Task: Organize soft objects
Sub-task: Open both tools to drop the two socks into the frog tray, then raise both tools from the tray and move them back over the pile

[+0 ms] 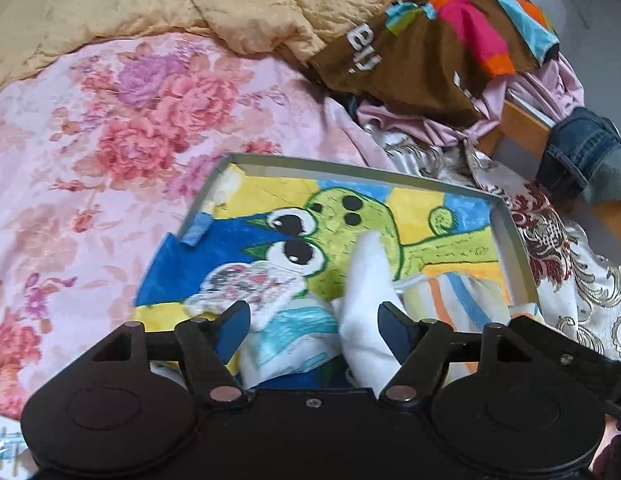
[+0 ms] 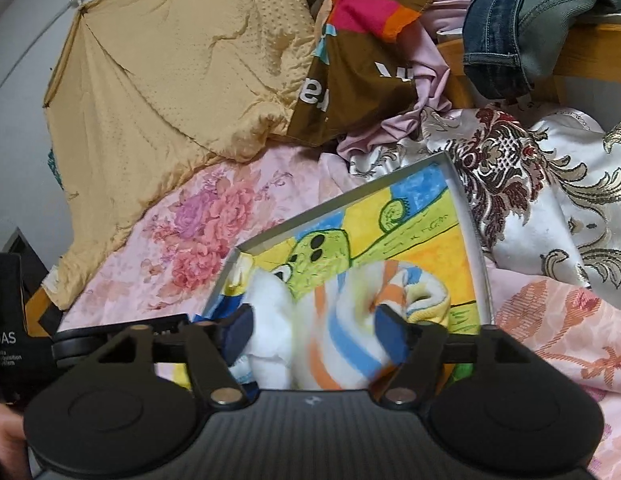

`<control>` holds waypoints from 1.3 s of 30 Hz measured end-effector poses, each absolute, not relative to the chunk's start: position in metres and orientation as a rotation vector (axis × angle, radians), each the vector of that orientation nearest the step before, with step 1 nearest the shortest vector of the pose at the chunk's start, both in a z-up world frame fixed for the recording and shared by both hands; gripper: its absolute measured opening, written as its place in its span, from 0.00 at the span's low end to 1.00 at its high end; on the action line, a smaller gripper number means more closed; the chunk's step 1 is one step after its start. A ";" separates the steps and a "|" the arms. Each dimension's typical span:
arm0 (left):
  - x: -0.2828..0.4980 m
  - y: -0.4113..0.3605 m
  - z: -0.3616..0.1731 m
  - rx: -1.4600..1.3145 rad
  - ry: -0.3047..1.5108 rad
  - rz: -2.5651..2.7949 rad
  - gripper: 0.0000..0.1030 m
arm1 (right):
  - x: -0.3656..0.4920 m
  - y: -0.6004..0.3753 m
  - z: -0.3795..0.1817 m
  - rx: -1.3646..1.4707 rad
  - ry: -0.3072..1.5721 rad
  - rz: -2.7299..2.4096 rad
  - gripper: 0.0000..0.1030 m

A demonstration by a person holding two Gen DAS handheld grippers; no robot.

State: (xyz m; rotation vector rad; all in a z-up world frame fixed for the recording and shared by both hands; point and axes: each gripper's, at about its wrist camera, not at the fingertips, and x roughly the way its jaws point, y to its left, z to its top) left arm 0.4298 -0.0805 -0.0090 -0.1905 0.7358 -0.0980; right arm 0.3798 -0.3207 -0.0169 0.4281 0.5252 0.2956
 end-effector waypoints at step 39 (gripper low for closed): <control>0.170 -0.007 0.055 -0.173 0.430 -0.094 0.99 | 0.178 -0.260 0.046 0.124 0.294 0.270 1.00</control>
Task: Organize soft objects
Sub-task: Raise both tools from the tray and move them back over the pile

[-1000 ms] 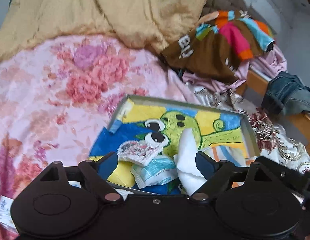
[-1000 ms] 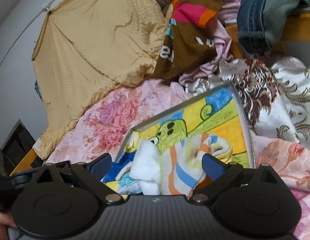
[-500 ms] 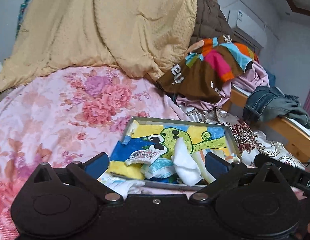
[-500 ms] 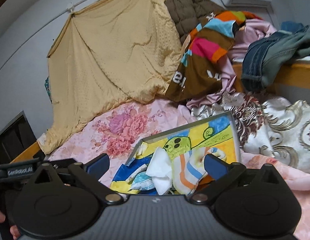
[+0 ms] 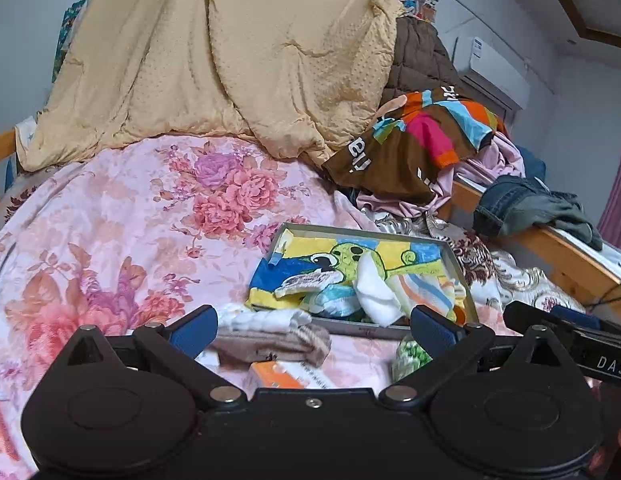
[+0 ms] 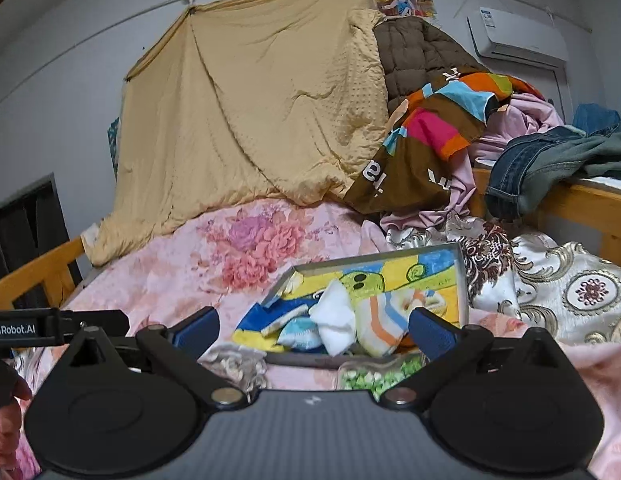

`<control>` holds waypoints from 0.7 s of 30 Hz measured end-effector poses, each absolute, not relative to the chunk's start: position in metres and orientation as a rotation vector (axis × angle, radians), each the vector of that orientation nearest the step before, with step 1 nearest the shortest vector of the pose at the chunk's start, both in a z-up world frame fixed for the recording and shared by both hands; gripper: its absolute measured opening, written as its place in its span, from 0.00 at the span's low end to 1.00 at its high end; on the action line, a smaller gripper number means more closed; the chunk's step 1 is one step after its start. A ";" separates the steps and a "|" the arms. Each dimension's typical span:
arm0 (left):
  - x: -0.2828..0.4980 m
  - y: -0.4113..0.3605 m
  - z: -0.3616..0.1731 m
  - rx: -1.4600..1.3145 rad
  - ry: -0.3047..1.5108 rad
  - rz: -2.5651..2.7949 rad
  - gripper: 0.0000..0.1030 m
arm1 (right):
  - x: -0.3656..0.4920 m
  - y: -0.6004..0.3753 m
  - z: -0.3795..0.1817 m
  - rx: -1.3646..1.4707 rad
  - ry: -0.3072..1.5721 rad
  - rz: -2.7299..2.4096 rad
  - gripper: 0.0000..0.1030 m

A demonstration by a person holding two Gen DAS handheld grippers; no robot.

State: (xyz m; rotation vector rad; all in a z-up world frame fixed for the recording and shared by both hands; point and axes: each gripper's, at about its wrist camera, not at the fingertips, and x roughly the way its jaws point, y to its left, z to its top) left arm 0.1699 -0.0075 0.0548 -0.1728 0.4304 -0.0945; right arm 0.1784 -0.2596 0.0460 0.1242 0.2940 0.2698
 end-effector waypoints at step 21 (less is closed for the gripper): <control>0.113 0.020 0.002 -0.098 0.601 -0.113 0.99 | 0.112 -0.254 0.010 0.114 0.477 0.085 1.00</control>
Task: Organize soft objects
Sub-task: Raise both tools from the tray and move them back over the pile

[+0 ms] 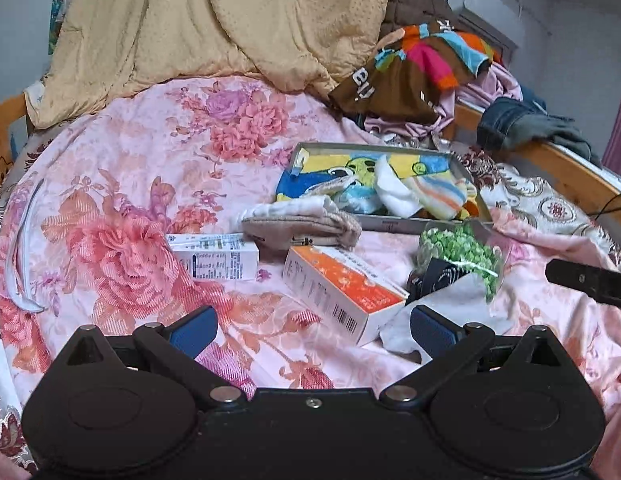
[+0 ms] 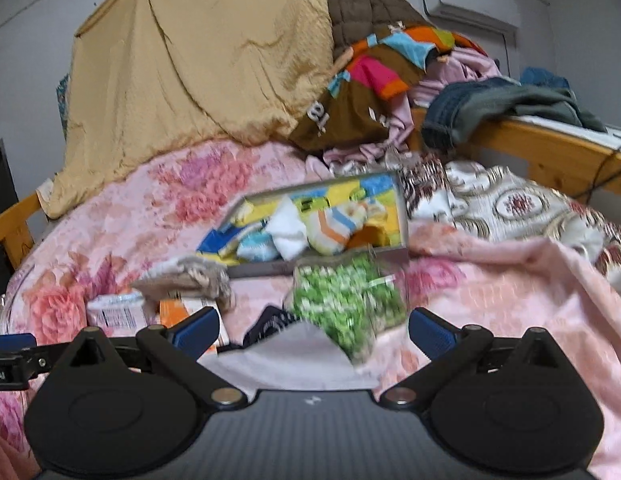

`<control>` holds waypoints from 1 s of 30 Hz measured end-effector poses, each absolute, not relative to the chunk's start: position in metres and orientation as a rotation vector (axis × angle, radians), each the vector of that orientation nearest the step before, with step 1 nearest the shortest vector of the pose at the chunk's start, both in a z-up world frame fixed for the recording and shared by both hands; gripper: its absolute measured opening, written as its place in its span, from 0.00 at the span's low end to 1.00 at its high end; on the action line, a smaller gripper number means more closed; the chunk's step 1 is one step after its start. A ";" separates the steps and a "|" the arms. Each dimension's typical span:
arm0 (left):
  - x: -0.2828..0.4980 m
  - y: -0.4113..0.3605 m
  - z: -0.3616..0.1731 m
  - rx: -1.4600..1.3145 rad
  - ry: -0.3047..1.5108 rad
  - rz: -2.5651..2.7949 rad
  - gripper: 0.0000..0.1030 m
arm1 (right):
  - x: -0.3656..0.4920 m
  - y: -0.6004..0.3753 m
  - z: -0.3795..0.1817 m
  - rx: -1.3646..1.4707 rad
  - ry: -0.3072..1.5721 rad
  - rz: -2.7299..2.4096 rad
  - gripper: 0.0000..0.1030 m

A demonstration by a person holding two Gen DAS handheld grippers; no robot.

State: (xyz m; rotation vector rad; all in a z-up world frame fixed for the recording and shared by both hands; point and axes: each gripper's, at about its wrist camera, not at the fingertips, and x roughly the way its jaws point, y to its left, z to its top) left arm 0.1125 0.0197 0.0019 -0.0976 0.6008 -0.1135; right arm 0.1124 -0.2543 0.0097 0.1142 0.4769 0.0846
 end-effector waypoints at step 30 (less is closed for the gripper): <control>0.138 -0.001 -0.005 -0.051 0.662 -0.145 0.99 | 0.136 -0.239 -0.027 0.110 0.861 0.112 1.00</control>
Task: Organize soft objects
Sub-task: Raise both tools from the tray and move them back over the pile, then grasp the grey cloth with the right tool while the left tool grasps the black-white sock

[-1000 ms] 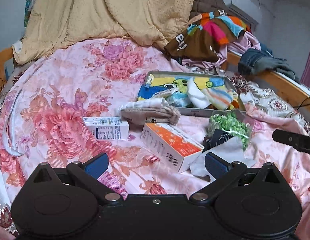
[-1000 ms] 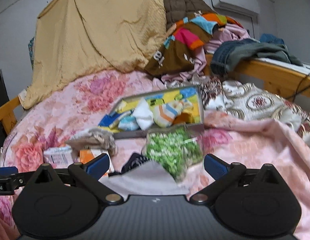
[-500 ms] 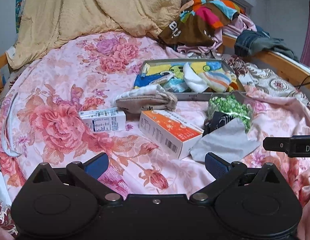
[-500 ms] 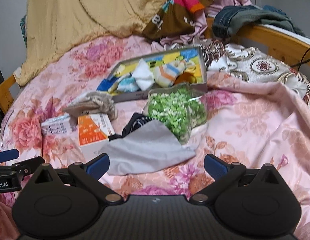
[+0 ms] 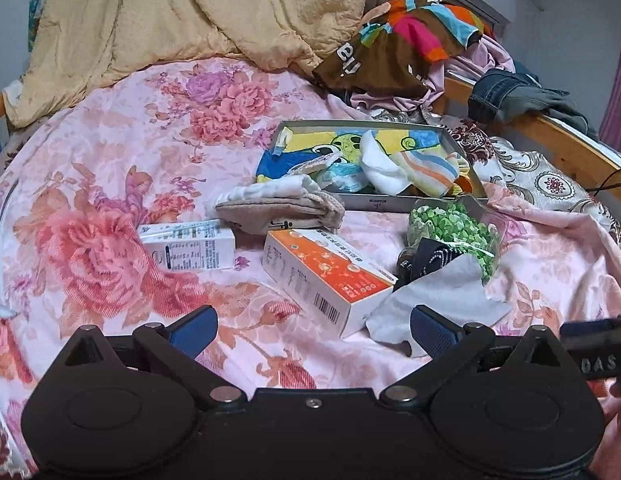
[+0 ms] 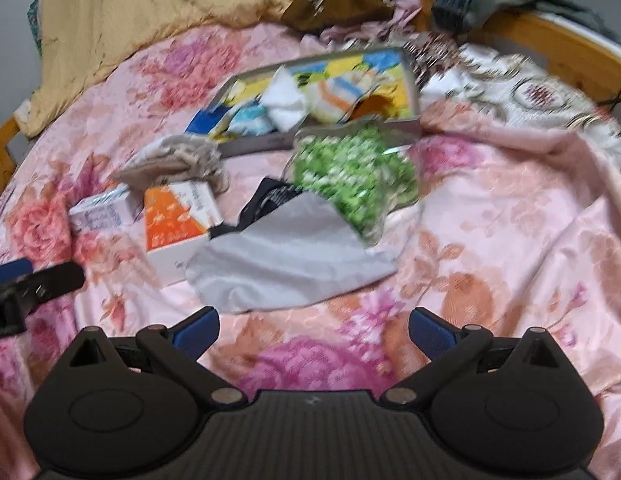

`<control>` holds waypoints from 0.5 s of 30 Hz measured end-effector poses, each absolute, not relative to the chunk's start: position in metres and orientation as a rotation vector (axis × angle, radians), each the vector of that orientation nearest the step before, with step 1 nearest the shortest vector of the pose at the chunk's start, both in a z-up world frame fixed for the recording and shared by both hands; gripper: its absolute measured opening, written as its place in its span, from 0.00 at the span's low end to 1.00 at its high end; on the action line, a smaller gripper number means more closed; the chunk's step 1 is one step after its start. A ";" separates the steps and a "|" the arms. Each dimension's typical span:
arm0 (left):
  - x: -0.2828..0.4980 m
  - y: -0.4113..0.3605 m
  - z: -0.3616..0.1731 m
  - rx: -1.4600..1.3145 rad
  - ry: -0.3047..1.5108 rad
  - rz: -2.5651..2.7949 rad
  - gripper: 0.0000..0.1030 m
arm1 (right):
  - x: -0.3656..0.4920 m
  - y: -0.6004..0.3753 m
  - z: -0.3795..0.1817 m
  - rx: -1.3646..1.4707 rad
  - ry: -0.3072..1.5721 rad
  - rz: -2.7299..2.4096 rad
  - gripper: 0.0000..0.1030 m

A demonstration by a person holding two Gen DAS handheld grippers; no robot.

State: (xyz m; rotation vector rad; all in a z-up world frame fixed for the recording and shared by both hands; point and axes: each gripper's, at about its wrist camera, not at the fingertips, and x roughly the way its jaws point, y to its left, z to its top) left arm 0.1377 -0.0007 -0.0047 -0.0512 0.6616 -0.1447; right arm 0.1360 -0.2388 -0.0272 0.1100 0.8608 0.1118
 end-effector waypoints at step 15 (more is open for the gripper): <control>0.213 -0.019 -0.001 0.026 0.581 -0.343 0.99 | 0.191 -0.254 -0.029 0.050 0.911 0.203 1.00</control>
